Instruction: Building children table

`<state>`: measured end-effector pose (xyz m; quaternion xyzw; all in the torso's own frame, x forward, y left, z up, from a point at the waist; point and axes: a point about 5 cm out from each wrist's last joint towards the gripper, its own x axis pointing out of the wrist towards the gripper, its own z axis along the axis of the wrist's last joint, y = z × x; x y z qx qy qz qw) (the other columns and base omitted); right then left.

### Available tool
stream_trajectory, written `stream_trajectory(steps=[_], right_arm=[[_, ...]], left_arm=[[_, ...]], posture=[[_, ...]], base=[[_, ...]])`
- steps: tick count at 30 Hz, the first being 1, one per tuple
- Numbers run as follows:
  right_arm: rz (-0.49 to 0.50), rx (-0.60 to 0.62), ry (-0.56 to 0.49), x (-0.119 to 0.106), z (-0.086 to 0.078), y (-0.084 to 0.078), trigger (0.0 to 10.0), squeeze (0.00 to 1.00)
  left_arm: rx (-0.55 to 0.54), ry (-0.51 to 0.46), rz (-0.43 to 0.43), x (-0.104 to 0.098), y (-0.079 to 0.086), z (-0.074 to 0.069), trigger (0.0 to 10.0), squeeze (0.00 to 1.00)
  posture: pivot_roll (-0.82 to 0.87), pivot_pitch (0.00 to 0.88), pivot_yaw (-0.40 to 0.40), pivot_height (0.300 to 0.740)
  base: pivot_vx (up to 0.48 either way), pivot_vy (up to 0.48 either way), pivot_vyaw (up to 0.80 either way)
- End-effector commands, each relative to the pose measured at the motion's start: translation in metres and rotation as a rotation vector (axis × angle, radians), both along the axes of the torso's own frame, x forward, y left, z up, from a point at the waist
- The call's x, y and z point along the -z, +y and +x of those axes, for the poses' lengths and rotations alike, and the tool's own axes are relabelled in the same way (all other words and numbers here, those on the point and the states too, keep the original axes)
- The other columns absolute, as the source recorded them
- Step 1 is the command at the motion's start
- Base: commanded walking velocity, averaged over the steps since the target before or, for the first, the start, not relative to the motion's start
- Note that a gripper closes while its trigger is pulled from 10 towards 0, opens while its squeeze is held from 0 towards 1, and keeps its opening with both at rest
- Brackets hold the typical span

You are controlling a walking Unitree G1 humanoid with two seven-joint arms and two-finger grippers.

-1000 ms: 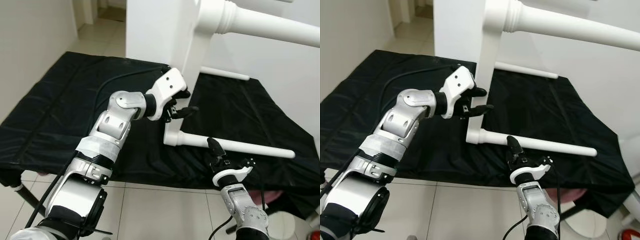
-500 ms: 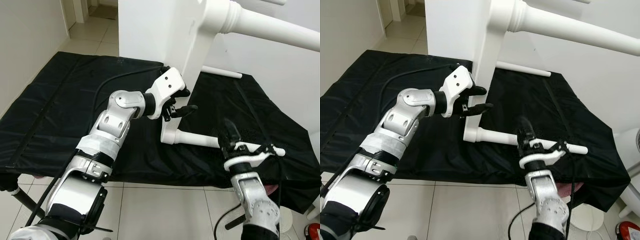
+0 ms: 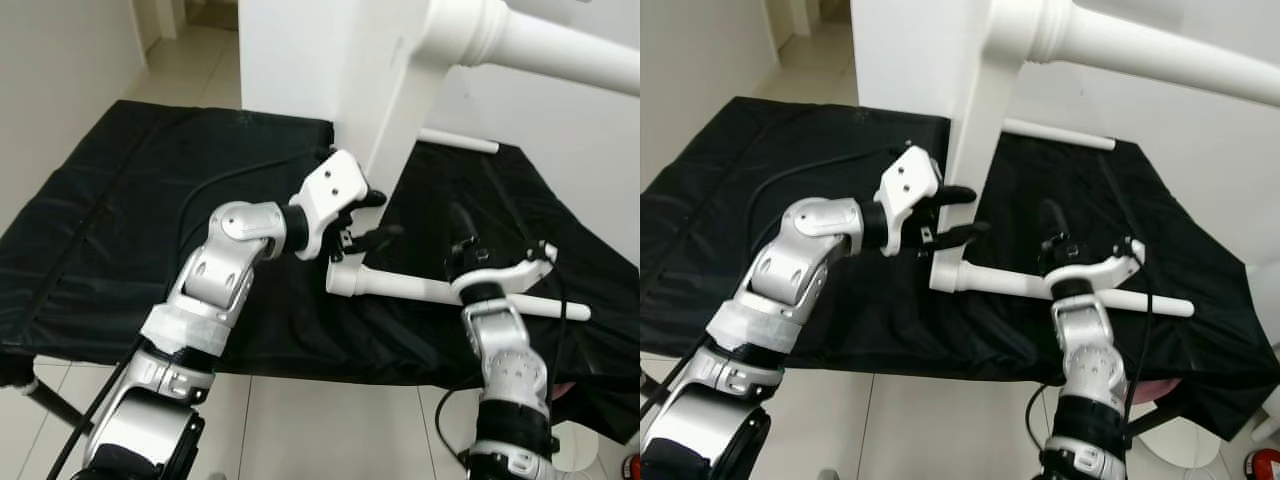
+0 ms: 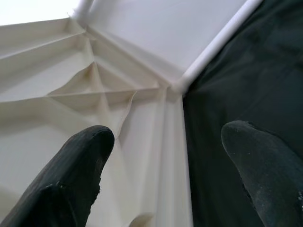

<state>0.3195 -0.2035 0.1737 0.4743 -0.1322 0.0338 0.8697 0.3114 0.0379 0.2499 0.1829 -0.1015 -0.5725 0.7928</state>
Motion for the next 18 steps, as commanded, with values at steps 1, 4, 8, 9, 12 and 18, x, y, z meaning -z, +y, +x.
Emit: stream_trajectory(steps=[1, 4, 8, 9, 12, 18], right_arm=[[-0.018, 0.030, 0.028, 0.004, 0.001, -0.003, 10.0, 0.00], [-0.095, 0.035, 0.040, -0.001, 0.010, 0.002, 10.0, 0.00], [-0.131, 0.019, 0.050, -0.002, 0.015, 0.007, 10.0, 0.00], [-0.134, 0.016, 0.056, -0.001, 0.017, 0.008, 10.0, 0.00], [-0.143, 0.010, 0.065, 0.000, 0.018, 0.009, 10.0, 0.00], [-0.194, 0.022, 0.077, 0.002, 0.023, 0.013, 10.0, 0.00]], left_arm=[[0.034, 0.002, 0.005, -0.002, -0.004, -0.006, 10.0, 0.00], [0.074, 0.021, -0.018, -0.003, 0.002, -0.021, 10.0, 0.00], [0.078, 0.029, -0.048, -0.010, 0.016, -0.034, 10.0, 0.00], [0.072, 0.027, -0.059, -0.014, 0.021, -0.036, 10.0, 0.00], [0.074, 0.025, -0.077, -0.019, 0.030, -0.041, 10.0, 0.00], [-0.040, 0.045, -0.099, -0.021, 0.057, -0.041, 10.0, 0.00]], posture=[[0.05, 0.000, -0.108, 0.740], [0.07, 0.002, -0.123, 0.740], [0.08, 0.004, -0.136, 0.740], [0.08, 0.004, -0.136, 0.740], [0.08, 0.005, -0.138, 0.740], [0.09, 0.008, -0.146, 0.740]], base=[[0.000, 0.000, 0.00], [0.000, 0.000, 0.00], [0.000, 0.000, 0.00], [0.000, 0.000, 0.00], [0.000, 0.000, 0.00], [0.000, 0.000, 0.00]])
